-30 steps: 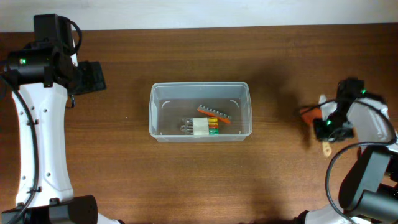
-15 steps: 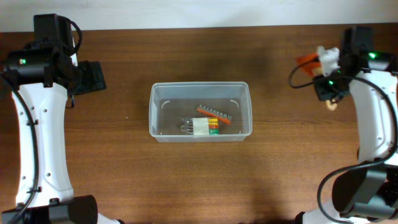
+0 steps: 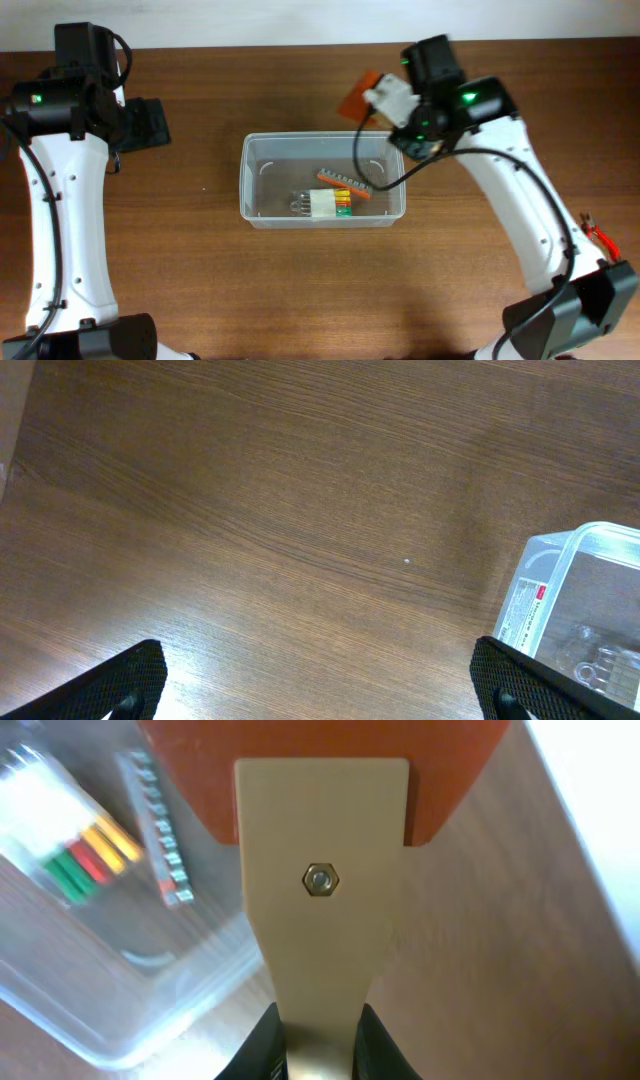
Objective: Pack container
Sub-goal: 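Lift the scraper and carry it left over the container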
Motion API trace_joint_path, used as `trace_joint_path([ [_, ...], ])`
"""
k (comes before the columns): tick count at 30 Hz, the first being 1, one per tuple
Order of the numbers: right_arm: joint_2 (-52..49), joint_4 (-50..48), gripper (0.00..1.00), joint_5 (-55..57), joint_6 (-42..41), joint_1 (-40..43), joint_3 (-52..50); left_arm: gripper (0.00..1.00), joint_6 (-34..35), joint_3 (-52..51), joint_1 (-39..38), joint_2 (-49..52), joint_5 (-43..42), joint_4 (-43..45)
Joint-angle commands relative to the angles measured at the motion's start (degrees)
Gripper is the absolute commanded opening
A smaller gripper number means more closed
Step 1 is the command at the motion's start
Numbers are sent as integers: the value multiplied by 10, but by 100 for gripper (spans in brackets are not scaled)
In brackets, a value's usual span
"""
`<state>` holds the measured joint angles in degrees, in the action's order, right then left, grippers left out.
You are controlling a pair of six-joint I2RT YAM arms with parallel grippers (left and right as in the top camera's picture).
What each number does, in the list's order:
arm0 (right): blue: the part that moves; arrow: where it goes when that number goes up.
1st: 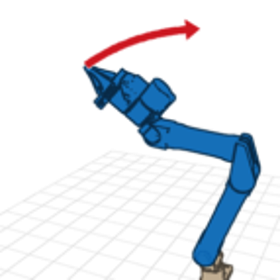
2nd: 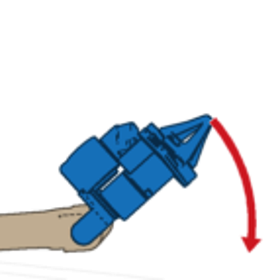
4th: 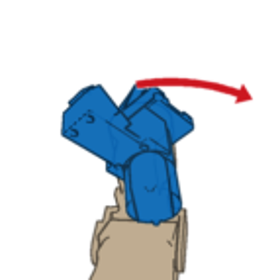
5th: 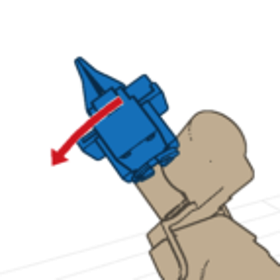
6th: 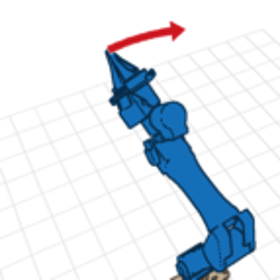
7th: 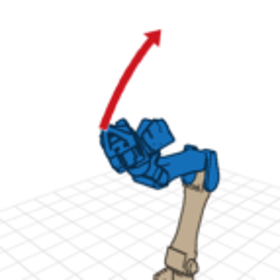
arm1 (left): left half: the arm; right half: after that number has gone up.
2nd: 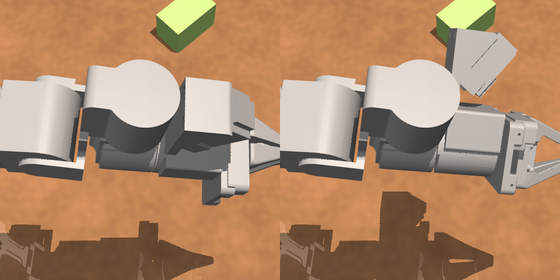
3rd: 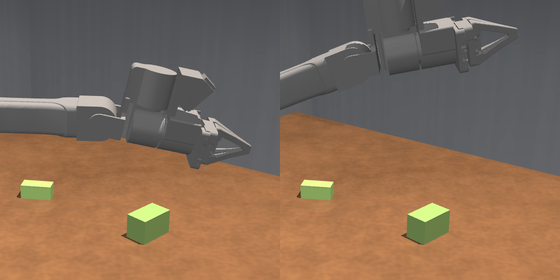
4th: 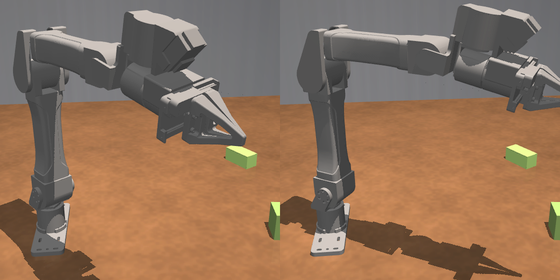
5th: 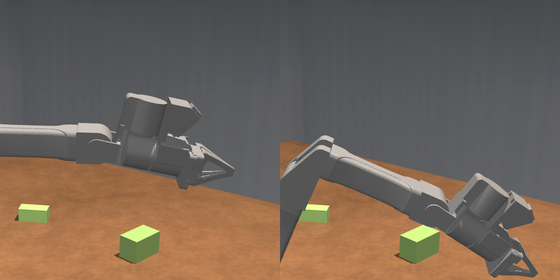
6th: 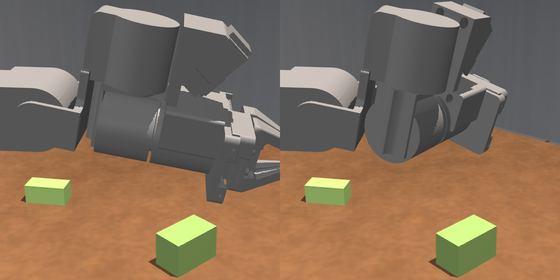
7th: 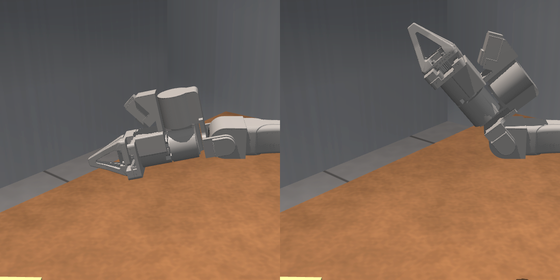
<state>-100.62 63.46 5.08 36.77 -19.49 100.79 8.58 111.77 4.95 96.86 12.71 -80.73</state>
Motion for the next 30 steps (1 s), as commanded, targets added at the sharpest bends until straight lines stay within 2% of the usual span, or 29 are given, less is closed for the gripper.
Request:
trace_joint_path([
  [1,-2,-21,11,1,21,-21,15,99,-3,8,1,-8,6,1],
  [14,-4,-49,10,-123,35,-32,14,99,-3,8,1,-8,6,1],
  [30,-77,-24,10,-135,35,-69,10,99,-3,8,1,-8,6,1],
])
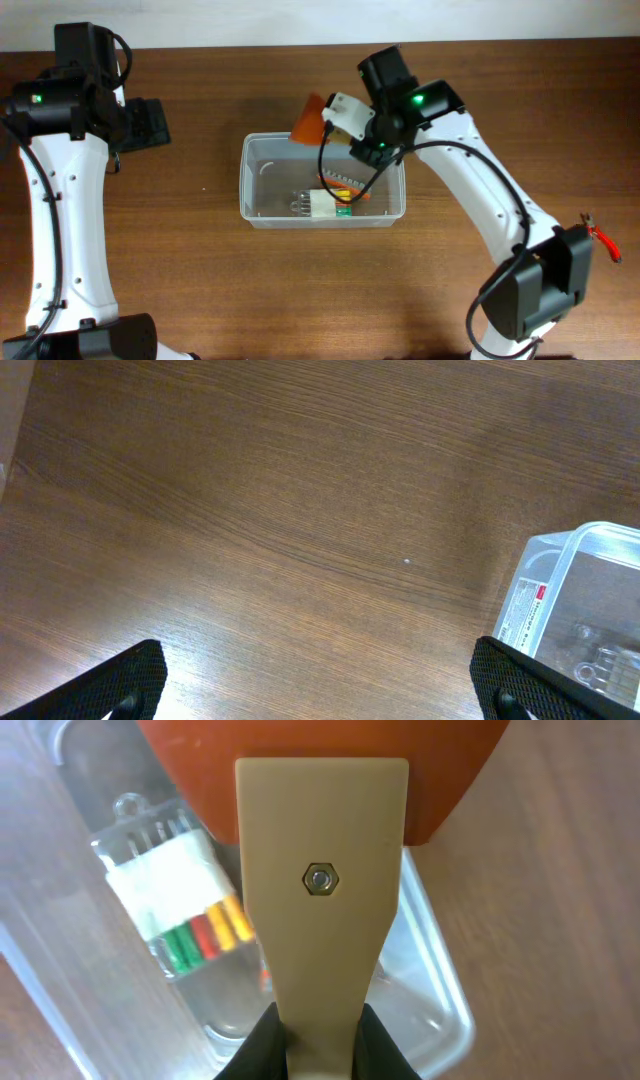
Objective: Pack container
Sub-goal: 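Lift the scraper and carry it left over the container, then lower the scraper into the container, release, and raise the gripper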
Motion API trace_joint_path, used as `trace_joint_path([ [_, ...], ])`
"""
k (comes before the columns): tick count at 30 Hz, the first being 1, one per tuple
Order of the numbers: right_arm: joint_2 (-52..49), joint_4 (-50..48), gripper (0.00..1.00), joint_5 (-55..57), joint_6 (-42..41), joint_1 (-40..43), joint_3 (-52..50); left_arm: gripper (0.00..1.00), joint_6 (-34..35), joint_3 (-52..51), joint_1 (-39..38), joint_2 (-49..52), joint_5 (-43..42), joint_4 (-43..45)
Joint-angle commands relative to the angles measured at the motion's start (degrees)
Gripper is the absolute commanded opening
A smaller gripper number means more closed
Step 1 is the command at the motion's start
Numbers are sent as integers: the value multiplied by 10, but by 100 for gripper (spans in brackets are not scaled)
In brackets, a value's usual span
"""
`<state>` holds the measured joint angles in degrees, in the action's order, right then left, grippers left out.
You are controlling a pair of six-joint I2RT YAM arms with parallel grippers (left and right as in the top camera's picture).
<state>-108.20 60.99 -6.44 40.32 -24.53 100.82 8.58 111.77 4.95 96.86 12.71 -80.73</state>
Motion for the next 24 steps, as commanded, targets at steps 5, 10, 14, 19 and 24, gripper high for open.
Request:
trace_joint_path([
  [5,-17,1,10,-20,0,-34,10,99,-3,8,1,-8,6,1],
  [10,-39,2,10,-20,-1,-35,6,99,-3,8,1,-8,6,1],
  [14,-61,3,10,-20,-1,-35,5,99,-3,8,1,-8,6,1],
  [19,-75,3,10,-21,-1,-35,3,99,-3,8,1,-8,6,1],
  [24,-92,3,10,-22,-1,-35,3,99,-3,8,1,-8,6,1],
])
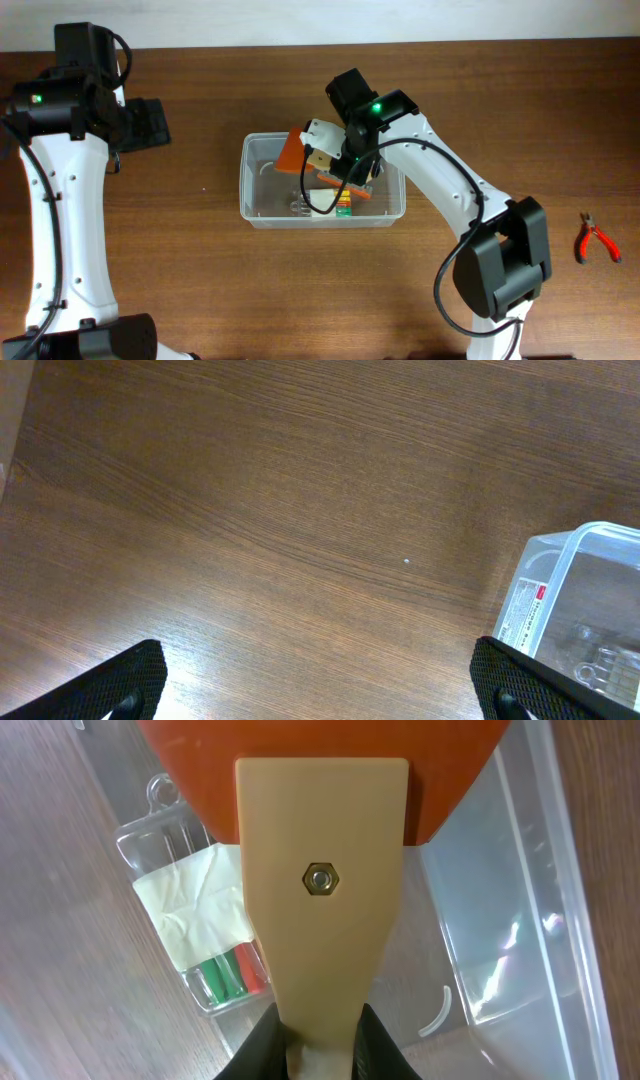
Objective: Pack container
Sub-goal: 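Lower the scraper into the container, release, and raise the gripper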
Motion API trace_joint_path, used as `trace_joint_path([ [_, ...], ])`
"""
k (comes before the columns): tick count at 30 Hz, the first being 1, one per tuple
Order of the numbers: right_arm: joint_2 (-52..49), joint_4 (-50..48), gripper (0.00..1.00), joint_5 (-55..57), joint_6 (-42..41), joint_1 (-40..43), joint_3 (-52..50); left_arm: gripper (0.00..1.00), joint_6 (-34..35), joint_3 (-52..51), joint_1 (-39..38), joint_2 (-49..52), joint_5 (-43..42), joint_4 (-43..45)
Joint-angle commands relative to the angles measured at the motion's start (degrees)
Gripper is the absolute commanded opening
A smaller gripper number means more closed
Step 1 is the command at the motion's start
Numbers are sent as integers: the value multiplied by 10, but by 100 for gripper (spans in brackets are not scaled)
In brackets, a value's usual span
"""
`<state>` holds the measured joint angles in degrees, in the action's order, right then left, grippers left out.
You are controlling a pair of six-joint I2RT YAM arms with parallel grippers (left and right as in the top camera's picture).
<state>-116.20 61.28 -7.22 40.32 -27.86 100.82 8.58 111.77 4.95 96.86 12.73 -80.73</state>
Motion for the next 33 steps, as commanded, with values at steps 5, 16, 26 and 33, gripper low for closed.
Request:
trace_joint_path([
  [5,-36,0,10,-15,-1,-2,-7,99,-3,8,1,-8,6,1],
  [16,-42,-45,10,-14,-1,-2,-80,99,-3,8,1,-8,6,1],
  [26,-42,-52,30,-14,-1,-2,-88,99,-3,8,1,-8,6,1],
  [33,-40,-51,48,-14,-3,-2,-79,99,-3,8,1,-8,6,1],
])
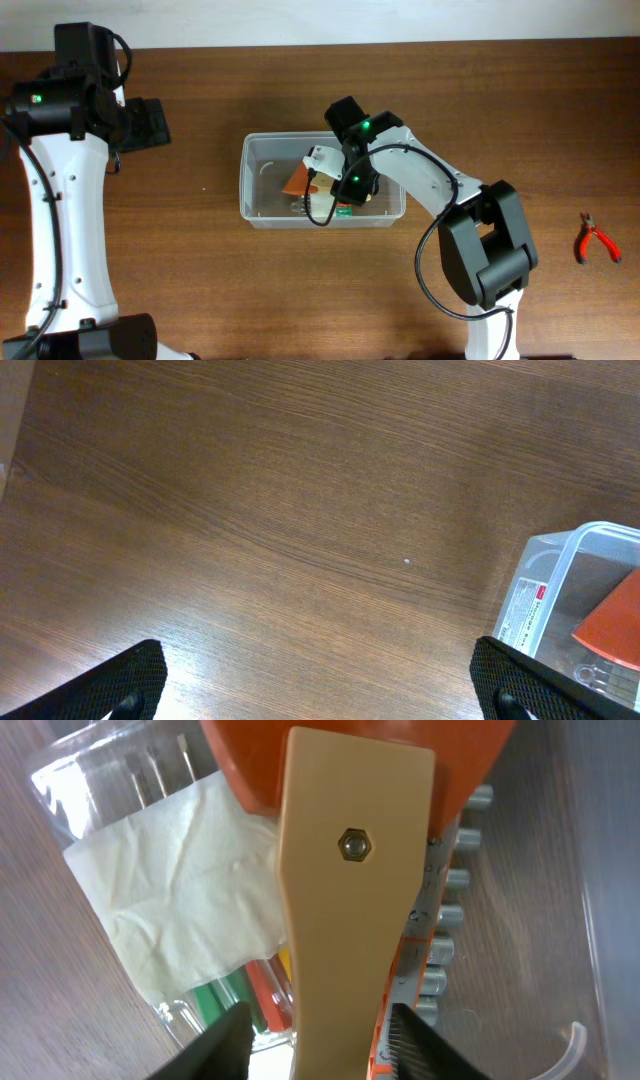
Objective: Pack container
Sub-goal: 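Lower the scraper into the container, release, and raise the gripper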
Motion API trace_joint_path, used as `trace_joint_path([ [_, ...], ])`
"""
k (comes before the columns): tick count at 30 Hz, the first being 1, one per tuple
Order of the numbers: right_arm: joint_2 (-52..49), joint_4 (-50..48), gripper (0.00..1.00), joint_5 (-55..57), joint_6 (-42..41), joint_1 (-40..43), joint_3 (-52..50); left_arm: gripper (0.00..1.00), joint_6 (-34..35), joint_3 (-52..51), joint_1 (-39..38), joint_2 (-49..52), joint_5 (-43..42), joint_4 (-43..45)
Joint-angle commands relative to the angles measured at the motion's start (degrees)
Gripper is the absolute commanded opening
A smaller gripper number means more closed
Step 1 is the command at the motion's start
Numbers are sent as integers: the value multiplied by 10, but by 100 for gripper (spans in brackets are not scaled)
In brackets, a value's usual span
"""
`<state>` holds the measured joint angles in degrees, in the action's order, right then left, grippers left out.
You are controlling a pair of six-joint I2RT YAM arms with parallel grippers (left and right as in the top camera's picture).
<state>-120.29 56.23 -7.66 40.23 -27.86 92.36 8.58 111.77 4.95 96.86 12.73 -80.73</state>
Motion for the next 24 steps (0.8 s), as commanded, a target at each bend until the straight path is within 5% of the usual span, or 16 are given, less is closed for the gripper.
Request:
trace_joint_path([
  [1,2,0,52,-10,-2,-2,10,99,-3,8,1,-8,6,1],
  [9,23,53,77,4,-2,-2,113,99,-3,8,1,-8,6,1],
  [13,28,114,98,63,-2,0,202,99,-3,8,1,-8,6,1],
  [24,89,248,98,155,-15,108,320,99,-3,8,1,-8,6,1],
])
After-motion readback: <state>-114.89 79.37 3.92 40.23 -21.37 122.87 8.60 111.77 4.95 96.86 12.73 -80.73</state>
